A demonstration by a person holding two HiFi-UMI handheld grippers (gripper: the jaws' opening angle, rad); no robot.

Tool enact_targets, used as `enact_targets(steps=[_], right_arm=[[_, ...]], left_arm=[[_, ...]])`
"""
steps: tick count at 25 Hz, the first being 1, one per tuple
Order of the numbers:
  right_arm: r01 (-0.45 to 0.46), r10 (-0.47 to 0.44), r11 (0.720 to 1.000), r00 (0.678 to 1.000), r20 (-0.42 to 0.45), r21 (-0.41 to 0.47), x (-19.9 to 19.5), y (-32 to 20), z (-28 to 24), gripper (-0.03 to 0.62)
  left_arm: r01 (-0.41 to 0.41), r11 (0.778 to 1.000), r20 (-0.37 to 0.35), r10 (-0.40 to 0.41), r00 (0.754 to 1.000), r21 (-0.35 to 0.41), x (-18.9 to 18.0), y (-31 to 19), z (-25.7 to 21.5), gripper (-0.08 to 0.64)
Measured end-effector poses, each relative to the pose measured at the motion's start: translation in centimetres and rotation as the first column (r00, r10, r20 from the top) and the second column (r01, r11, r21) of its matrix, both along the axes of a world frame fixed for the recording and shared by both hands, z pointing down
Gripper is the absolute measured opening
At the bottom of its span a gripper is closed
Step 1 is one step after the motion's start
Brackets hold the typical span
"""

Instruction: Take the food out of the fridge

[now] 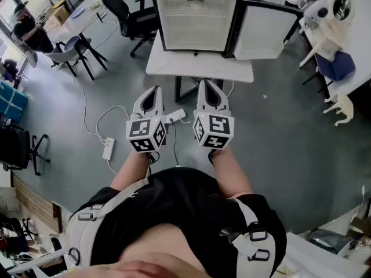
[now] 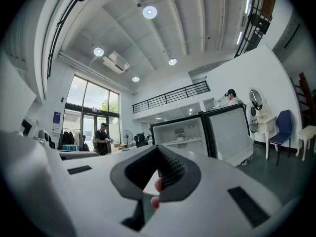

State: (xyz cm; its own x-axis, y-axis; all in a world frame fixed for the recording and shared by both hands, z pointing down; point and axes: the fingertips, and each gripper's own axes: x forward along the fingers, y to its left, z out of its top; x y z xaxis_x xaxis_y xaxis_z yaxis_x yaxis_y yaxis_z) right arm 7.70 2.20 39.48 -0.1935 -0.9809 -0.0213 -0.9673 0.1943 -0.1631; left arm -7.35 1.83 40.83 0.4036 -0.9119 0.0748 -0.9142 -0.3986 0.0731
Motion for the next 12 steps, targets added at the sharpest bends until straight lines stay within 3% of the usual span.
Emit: enact_targets(steps=[12], right_arm=[[0.010,-0.009,0.999,1.000,-0.013,0.037,-1.2,-1.6,-0.8,0.008]], left_arm=[[-0.016,1.000,0.004,0.016,1.000,0.014,-0.6,-2.0,-0.7,-0.002]])
